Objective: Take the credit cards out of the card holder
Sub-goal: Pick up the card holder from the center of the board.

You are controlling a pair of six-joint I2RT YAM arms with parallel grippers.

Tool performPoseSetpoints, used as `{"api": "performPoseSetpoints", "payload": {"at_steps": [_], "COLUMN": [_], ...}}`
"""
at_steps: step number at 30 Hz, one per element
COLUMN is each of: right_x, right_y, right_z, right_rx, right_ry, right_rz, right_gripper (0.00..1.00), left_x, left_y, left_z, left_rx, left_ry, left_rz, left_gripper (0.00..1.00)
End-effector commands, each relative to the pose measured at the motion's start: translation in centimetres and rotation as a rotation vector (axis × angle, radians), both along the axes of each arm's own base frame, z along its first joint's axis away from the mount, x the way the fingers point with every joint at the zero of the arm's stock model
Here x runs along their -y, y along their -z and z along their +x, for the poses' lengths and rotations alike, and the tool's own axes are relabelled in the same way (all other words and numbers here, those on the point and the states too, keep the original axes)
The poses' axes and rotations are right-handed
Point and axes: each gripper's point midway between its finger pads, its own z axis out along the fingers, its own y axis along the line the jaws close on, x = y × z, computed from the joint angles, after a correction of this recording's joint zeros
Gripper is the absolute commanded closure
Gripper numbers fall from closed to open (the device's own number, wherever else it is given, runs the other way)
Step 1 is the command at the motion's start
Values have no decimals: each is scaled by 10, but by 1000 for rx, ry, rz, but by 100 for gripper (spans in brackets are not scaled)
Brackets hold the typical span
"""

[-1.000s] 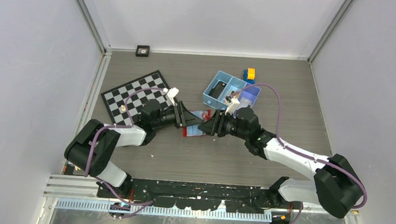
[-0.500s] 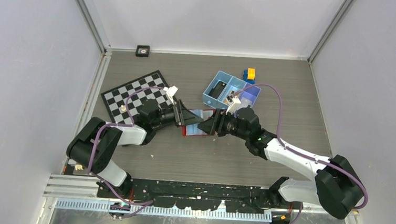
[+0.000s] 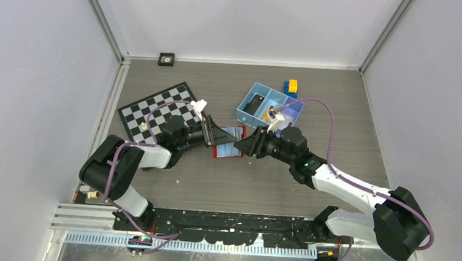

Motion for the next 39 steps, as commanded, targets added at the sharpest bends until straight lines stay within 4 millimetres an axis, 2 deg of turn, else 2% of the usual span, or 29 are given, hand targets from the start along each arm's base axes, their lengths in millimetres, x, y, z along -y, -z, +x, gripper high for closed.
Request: {"api": "performPoseSetpoints", "payload": {"at_steps": [1,7,10,13,18,20,22,23,25,26,29,32,33,34,35,36,39], "right_x": [2,-8,-9,-9,-7,-3,3,5,8,9,13,17,18,19,21,22,20], "right_y": [-9,-3,-3,-4,-5,-3,0,2,4,6,10,8,7,6,6,7,5], "right_z": [7,7,6,5,6,9,13,15,19,20,25,26,26,26,27,27,27], "right_rx": [35,5,4,7,9,9,1,-4,-12,-19,-38,-35,-34,-31,-30,-30,-31], "right_ry": [23,-21,-30,-31,-18,9,50,65,84,93,118,133,137,142,148,154,142], "right_rz": [12,10,13,18,17,5,-19,-29,-38,-44,-59,-52,-51,-51,-52,-54,-46], "right_gripper": [66,86,92,92,90,88,79,78,78,82,98,100,100,100,100,99,100], "left_x": [-3,-3,-3,-3,-3,-3,-3,-3,-3,-3,-3,-11,-18,-24,-31,-37,-44], "left_y": [-16,-17,-17,-16,-16,-18,-19,-21,-23,-23,-24,-16,-3,0,17,25,19], "left_z": [1,0,0,0,1,0,-1,-1,-2,-3,-4,4,9,14,16,18,18], "left_rx": [69,69,68,66,68,74,79,85,89,91,91,72,26,26,-35,-52,0], "left_ry": [5,8,7,7,9,9,10,13,19,22,19,-45,-87,-131,-171,-207,-244], "left_rz": [-47,-50,-50,-48,-51,-54,-57,-60,-67,-70,-72,-38,5,33,103,156,212], "left_gripper": [73,69,66,72,76,76,77,77,77,77,66,45,42,39,37,34,29]}}
